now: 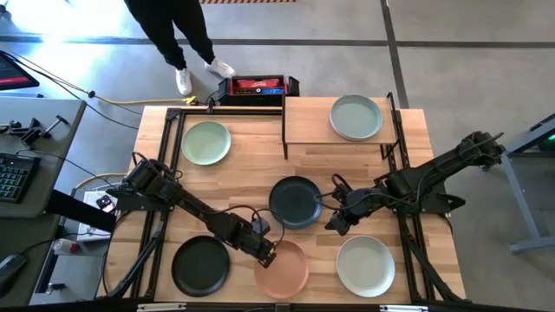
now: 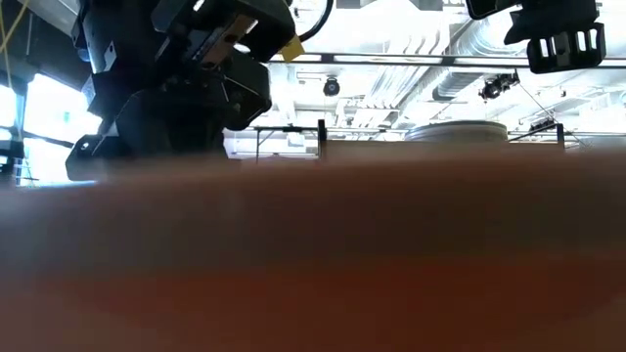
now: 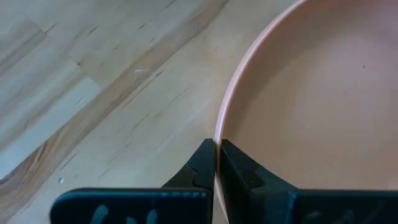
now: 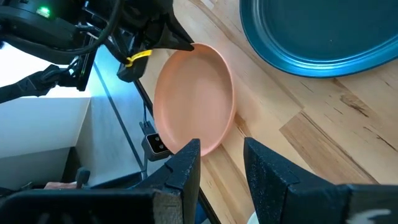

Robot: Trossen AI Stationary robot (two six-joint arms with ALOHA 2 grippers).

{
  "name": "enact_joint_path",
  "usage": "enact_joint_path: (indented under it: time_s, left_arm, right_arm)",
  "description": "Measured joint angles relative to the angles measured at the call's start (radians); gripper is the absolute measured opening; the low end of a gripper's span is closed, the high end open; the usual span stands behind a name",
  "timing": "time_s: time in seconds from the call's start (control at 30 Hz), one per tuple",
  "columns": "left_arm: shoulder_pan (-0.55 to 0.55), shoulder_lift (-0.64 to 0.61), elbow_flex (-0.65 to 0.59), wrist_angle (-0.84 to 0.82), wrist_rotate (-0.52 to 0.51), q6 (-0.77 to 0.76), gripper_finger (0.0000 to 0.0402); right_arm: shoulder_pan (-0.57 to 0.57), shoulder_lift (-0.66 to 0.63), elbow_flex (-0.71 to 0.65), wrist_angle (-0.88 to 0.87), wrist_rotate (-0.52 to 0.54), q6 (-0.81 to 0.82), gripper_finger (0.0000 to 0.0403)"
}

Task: Place and stack plates onto a shelf
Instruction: Stack the brown plate on the gray plate on the shelf

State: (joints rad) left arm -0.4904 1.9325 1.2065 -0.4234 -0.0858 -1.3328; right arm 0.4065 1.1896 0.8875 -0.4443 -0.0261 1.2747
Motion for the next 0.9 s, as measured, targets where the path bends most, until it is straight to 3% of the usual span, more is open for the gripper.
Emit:
enact_joint_path:
  time_s: [0.3,0.63,0.9]
  left_arm:
    - [0.000,-0.002,0.092,-0.129,0.008,0.062,0.0001]
    - [0.018,-0.002,0.343,-0.584,-0.019,0.140,0.0000]
    - [0.082,-0.002,0.529,-0.925,-0.130,0.197,0.0000]
  right_arm:
    - [-0.001,0.000,0.000,0.002,0.039,-0.030,0.0107]
    - [-0.007,0.000,-0.001,0.047,0.208,-0.268,0.0152]
    - [-0.073,0.000,-0.001,0.209,0.180,-0.462,0.0161]
